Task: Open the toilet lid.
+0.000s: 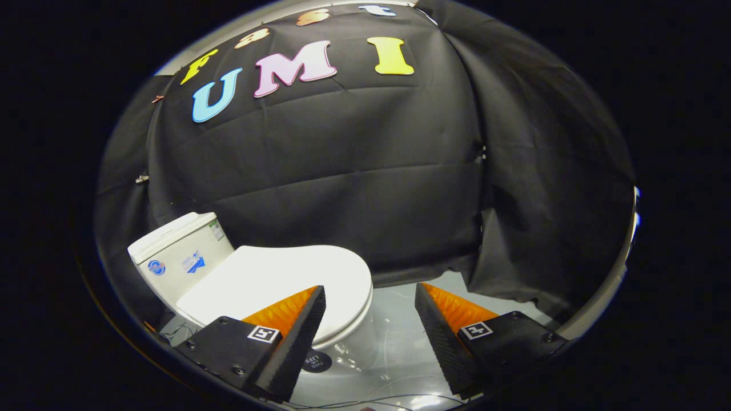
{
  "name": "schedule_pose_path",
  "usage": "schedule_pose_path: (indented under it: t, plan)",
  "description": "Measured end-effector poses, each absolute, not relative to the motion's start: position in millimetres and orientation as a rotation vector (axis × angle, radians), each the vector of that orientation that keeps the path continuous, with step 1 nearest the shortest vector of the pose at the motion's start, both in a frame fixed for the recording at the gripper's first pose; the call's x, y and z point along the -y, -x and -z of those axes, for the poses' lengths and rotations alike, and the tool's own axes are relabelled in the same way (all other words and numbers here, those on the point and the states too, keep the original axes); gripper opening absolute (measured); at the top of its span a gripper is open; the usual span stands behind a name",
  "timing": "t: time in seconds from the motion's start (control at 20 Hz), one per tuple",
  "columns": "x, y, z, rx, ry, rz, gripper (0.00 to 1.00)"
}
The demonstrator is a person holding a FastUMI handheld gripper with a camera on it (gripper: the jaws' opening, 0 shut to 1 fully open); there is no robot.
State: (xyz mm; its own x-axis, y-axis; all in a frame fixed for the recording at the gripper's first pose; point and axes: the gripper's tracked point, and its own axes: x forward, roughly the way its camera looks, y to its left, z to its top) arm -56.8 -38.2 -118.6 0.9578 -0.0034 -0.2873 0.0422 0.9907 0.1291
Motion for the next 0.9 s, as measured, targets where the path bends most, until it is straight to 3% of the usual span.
schedule_pose_path:
  t: [0.45,0.7,0.75,0.9]
  plan:
    - [-2.8,82.6,188.3,-0.559,-0.66,-0.137,0.99]
    - [-19.9,87.8,224.4,-0.673,-0.909,-0.141,0.96]
    - [-23.9,86.1,222.3,-0.67,-0.936,-0.157,0.75]
    - [-46.6,90.7,221.6,-0.703,-0.972,-0.225,0.72]
